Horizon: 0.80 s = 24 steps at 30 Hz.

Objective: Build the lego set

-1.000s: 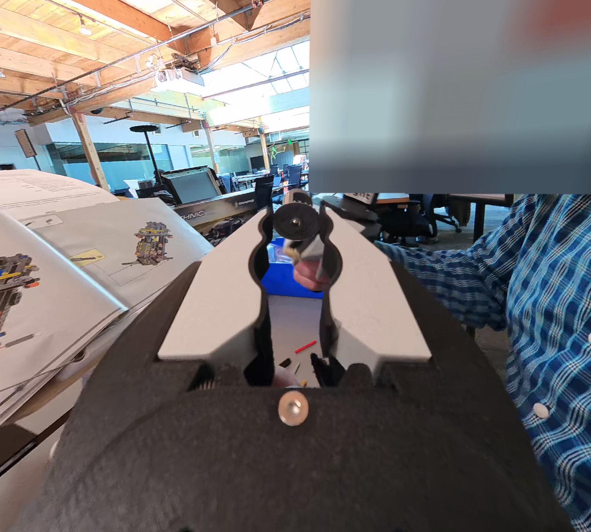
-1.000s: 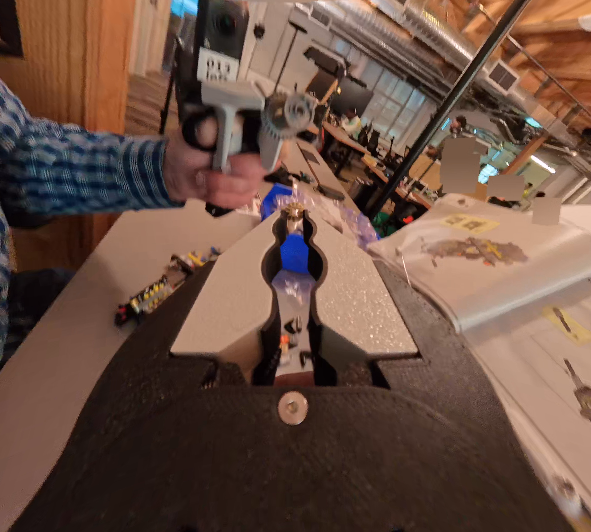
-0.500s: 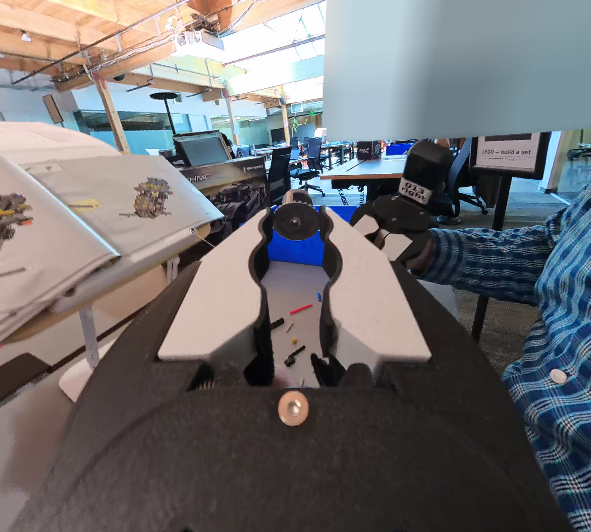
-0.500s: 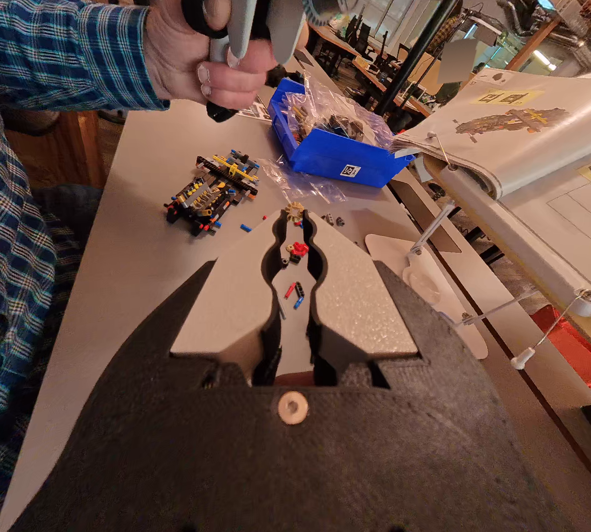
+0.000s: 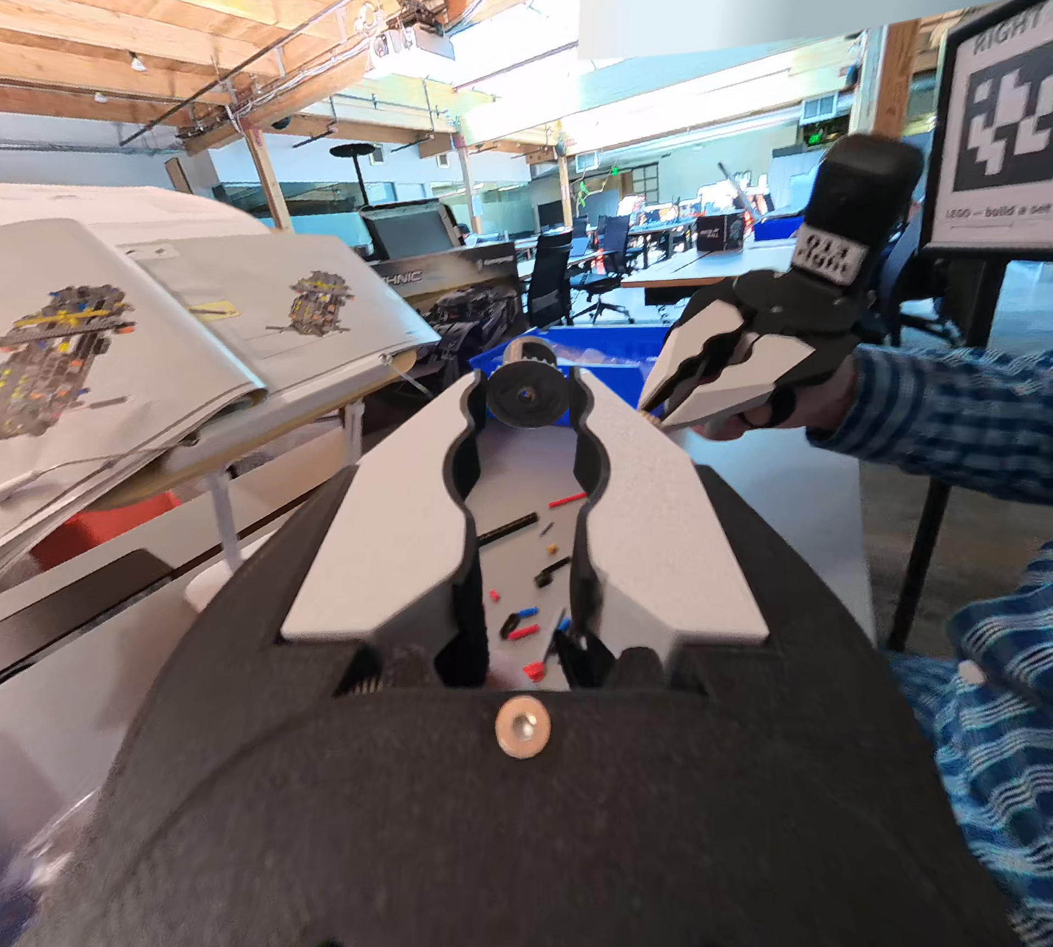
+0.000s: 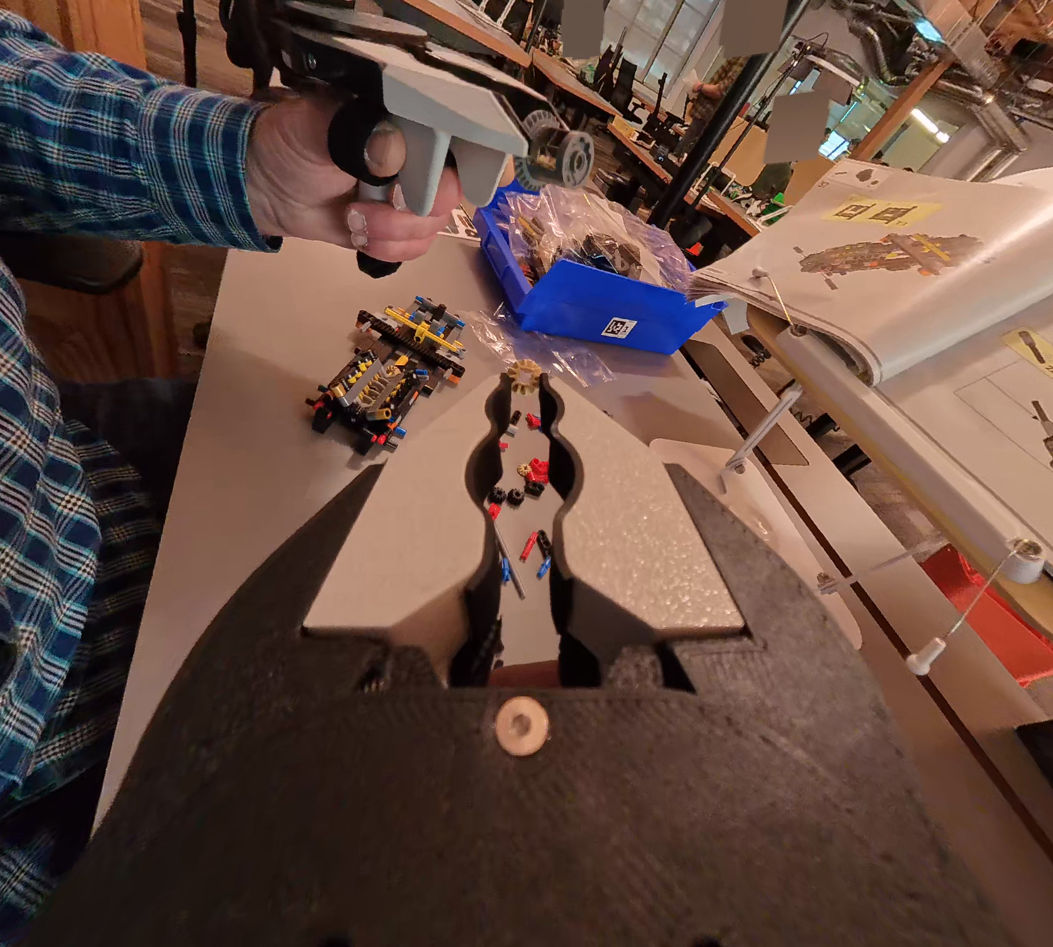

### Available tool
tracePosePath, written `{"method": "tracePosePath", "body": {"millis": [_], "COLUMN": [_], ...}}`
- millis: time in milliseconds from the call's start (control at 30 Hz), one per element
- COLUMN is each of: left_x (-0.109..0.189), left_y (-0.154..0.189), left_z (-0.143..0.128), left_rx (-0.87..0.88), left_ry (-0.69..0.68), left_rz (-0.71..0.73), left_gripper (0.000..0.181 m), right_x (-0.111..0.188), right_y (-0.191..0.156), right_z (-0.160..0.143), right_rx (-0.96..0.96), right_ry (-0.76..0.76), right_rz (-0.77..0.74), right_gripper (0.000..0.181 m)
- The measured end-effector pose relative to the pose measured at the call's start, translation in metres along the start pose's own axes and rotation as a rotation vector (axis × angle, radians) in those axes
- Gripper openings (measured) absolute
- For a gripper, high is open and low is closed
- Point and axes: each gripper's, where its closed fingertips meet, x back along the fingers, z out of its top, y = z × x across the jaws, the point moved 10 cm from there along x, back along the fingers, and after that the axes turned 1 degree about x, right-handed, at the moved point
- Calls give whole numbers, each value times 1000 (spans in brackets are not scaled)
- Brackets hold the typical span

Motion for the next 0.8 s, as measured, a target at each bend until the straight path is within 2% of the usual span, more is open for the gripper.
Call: {"method": "tracePosePath", "body": {"millis": [433,800], "left_x": [29,31], "left_y": [-36,-46], "left_z": [-16,-24], "left_rx": [13,26], "left_ry": [5,10], "left_rz": [127,139], "left_gripper": [26,26], "right_x": [-44,-77], "right_y": [3,14], "right_z": [3,9], "right_rx": [-53,-61], "right_ry": [20,47], "right_rz": [-20,4], "right_gripper": [8,8]}}
